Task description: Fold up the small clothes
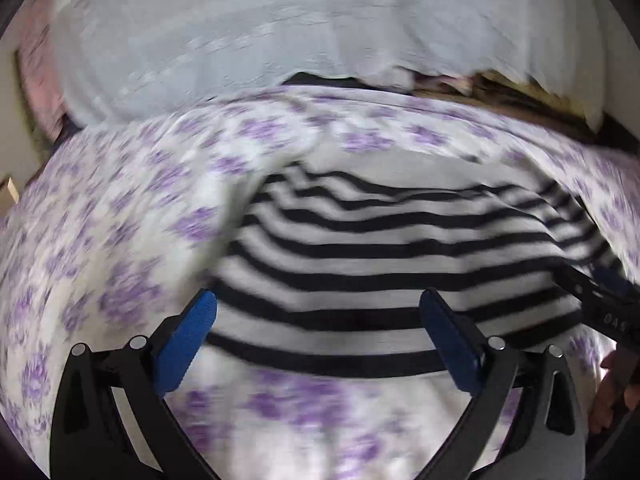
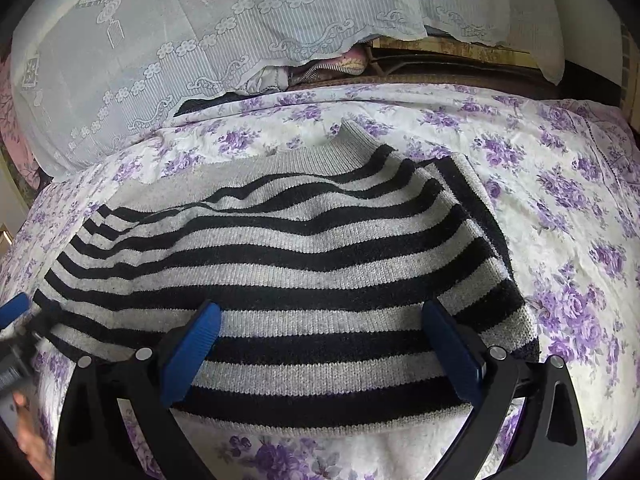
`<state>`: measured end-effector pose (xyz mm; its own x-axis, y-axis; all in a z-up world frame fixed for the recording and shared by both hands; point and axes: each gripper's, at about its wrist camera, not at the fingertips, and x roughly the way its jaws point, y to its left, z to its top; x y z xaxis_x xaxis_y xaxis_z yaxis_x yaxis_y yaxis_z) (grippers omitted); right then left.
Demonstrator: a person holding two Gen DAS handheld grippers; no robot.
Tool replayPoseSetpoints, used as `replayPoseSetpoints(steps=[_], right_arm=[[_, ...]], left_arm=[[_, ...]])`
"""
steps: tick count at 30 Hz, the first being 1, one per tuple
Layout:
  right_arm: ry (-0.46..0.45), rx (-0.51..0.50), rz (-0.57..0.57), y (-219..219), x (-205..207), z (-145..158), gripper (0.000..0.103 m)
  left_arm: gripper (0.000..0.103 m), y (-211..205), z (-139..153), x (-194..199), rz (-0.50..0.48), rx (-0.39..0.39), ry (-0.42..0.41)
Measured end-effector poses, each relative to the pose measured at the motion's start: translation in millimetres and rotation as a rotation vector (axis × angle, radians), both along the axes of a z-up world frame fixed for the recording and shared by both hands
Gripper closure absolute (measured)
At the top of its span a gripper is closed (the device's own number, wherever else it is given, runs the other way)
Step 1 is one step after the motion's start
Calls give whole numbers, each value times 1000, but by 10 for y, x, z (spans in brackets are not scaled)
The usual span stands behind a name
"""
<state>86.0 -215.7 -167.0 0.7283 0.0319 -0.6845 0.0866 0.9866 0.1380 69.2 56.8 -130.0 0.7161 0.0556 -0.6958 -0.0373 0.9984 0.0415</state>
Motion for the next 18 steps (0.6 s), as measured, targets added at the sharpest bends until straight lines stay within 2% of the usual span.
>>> replayPoseSetpoints(steps=[2, 3, 4, 5, 8, 11, 13, 18], right_arm=[[0, 1, 0, 1, 0, -1, 3], [0, 0, 1, 1, 0, -1, 3], [1, -1, 0, 4, 0, -1, 3], [0, -1, -1, 1, -2, 0, 3], [0, 1, -1, 1, 0, -3, 3], [0, 1, -1, 0, -1, -3, 3], [1, -2, -1, 0, -2, -2, 3], [-3, 6, 1, -15, -8, 3, 3]], left_arm=[[4, 174, -233, 153, 42, 36, 114], [4, 258, -381, 212, 21, -11, 169], [4, 409, -396, 232, 29, -130, 178], [4, 452, -379, 252, 32, -163, 197], [4, 397, -328, 162, 54, -118, 161], [4, 297, -124, -27, 65, -56, 58], [4, 230, 26, -157, 44, -55, 3], [4, -133, 222, -148, -46, -49, -13]])
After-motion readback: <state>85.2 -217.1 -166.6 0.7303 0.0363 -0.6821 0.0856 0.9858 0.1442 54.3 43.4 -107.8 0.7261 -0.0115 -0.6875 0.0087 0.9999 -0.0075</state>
